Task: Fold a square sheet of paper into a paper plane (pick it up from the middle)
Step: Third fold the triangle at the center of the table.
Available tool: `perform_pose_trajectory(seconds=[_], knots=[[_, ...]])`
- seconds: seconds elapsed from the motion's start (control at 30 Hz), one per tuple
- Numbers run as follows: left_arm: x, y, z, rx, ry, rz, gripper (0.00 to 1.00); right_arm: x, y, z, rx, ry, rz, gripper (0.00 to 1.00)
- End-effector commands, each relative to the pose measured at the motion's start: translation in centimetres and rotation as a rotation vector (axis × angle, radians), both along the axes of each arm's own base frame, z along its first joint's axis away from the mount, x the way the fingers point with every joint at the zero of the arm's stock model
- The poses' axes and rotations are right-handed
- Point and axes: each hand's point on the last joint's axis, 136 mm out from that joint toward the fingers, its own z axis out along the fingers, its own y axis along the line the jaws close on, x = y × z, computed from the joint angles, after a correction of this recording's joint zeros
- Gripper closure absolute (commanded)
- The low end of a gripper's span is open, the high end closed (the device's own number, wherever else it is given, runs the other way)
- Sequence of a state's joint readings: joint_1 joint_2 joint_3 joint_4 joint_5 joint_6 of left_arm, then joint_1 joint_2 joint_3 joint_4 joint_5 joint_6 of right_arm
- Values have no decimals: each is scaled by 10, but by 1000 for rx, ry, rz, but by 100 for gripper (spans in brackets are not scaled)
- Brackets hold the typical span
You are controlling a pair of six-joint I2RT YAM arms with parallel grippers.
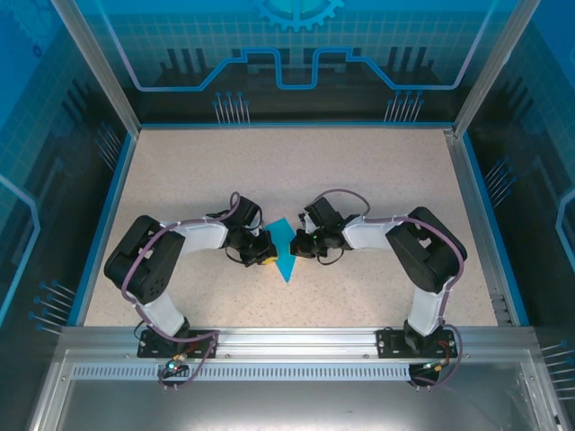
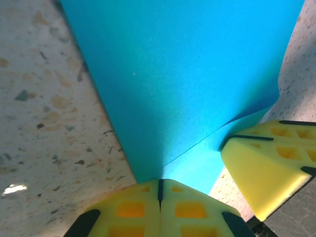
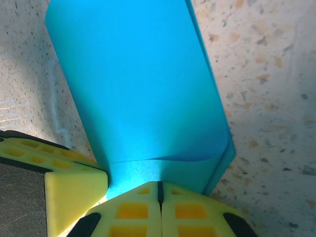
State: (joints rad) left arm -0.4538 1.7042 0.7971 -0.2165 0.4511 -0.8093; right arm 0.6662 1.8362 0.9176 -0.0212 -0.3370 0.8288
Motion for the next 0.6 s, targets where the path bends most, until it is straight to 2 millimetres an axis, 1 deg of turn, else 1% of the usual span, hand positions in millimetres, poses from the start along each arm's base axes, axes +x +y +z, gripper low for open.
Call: perform_pose_trajectory(seconds=[0.0,0.07,0.27,0.4,0.43,0.5,0.57], knots=[[-15,25,-30,154,68,15,98,16,-6,15,6,-65,-20,95],[-14,24,-29,151,66,13,98,20,-9,12,-15,-64,-24,95],[-14,24,-29,153,68,12,98,28,-27,-11,-65,-19,-85,95],[-14,24,-30,154,69,12,98,33,-43,-17,-114,1,-141,95],[-14,24,-30,153,69,11,98,35,-46,-16,-121,1,-150,95],[-13,24,-30,154,68,12,98,40,-46,-7,-121,-16,-152,95],[-13,24,-28,153,65,10,98,44,-42,10,-101,-56,-145,95]])
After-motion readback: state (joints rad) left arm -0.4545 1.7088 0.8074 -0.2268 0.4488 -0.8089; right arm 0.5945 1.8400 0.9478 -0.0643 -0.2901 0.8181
